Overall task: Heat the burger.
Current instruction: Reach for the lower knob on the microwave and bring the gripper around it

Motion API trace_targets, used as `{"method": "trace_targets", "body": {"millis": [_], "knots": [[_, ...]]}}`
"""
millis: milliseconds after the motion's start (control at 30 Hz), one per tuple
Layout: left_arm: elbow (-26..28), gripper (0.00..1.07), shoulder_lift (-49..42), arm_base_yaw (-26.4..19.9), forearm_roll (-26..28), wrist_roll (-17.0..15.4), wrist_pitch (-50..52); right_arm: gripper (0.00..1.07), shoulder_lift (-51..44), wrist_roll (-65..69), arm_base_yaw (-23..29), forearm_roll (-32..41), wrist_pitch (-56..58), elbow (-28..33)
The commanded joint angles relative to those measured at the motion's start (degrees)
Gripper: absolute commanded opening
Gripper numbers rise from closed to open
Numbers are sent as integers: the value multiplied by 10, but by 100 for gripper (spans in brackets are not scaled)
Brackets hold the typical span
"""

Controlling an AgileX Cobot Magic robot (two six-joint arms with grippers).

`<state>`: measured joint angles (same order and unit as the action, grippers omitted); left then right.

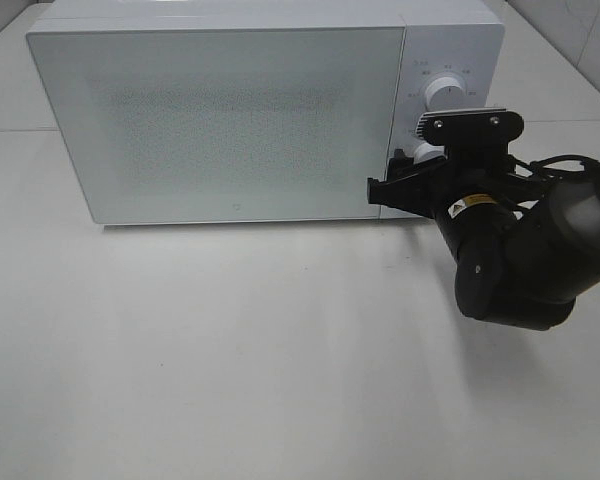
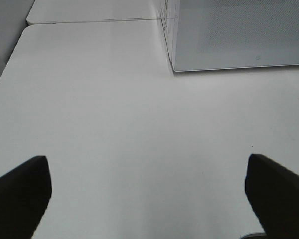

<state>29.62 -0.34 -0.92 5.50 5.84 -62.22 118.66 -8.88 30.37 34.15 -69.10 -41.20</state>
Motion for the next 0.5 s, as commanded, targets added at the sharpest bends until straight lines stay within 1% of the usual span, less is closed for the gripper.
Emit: {"method": "trace_targets", "body": {"millis": [33,333,400,500], "knots": [[0,98,-2,-1,2,1,9,76,1,7,-2,-9,-21,-7],[0,98,-2,-1,2,1,9,76,1,7,-2,-9,-36,-7],[0,98,-2,-1,2,1,9,72,1,5,-2,-9,-36,-7],[0,98,-2,-1,2,1,9,69,1,5,-2,-9,-36,-7]]}}
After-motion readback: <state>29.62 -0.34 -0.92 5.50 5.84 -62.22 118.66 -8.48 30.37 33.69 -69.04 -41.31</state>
